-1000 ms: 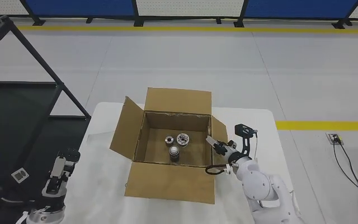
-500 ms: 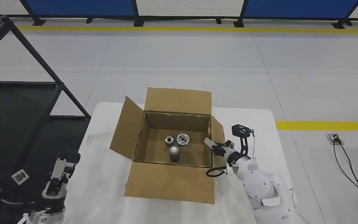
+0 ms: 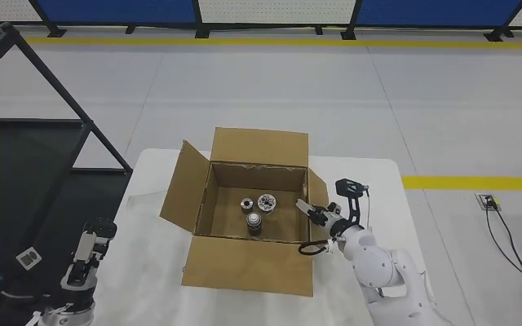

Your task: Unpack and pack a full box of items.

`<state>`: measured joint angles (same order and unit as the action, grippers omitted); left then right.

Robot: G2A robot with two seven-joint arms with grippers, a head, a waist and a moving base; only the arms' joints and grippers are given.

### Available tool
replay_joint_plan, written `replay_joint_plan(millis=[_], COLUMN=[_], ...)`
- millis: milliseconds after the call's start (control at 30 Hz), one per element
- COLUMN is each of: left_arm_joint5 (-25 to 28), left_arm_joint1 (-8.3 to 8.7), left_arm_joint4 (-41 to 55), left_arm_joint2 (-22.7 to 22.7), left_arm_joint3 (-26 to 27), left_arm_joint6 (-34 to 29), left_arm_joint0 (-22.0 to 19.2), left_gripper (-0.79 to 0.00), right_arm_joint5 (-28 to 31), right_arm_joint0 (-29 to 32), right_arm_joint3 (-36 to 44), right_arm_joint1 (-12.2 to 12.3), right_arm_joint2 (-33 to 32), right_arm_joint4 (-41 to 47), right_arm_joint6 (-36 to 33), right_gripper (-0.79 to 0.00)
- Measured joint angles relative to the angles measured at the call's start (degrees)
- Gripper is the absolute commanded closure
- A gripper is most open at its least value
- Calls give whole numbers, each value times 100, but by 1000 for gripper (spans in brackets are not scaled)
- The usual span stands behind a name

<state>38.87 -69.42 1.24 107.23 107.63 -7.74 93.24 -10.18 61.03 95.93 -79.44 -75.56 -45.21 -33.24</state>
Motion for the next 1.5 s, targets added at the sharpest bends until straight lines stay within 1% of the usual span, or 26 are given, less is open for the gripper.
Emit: replay_joint_plan(millis=[100,233,367,467,533,667,767,833,933,1133,1267,1400,1433,1500], left_arm_joint5=[11,27,63,93,107,149,179,191,193,147,96,55,45,35], left_arm_joint1=[-3,-8,-15,-20,-23,-29,-34,-37,-41,-43,-43,-44,-45,-46], left_arm_joint4=[9,33,55,81,102,151,191,216,250,284,268,250,245,245], left_arm_joint2=[5,0,9,28,41,77,114,140,161,156,129,102,96,91], left_arm_joint3=[8,-1,-39,-66,-79,-93,-114,-139,-174,-207,-205,-231,-239,-250], left_arm_joint6=[-6,-7,14,29,37,57,72,84,83,20,-35,-68,-71,-75], left_arm_joint0=[-1,1,27,50,67,107,140,159,168,108,40,-22,-35,-51], left_gripper=[-785,-785,-785,-785,-785,-785,-785,-785,-785,-785,-785,-785,-785,-785], right_arm_joint5=[-224,-534,-704,-855,-937,-1121,-1251,-1211,-1200,-1377,-1462,-1407,-1376,-1330], right_arm_joint0=[187,365,200,-188,-578,-1458,-2125,-2532,-2979,-3492,-3630,-3725,-3751,-3780], right_arm_joint3=[477,1201,1465,1331,1069,296,-417,-892,-1490,-2297,-2677,-3101,-3230,-3398], right_arm_joint1=[2,-9,-56,-147,-242,-472,-669,-799,-963,-1228,-1335,-1424,-1450,-1484], right_arm_joint2=[140,681,1394,1953,2326,2854,3125,3272,3432,3641,3617,3555,3531,3504], right_arm_joint4=[-447,-1470,-2503,-3032,-3229,-3206,-2988,-2751,-2482,-2231,-2091,-1886,-1813,-1721], right_arm_joint6=[310,432,114,-344,-732,-1574,-2206,-2629,-3061,-3496,-3508,-3438,-3408,-3360], right_gripper=[-785,-785,-785,-785,-785,-785,-785,-785,-785,-785,-785,-785,-671,-483])
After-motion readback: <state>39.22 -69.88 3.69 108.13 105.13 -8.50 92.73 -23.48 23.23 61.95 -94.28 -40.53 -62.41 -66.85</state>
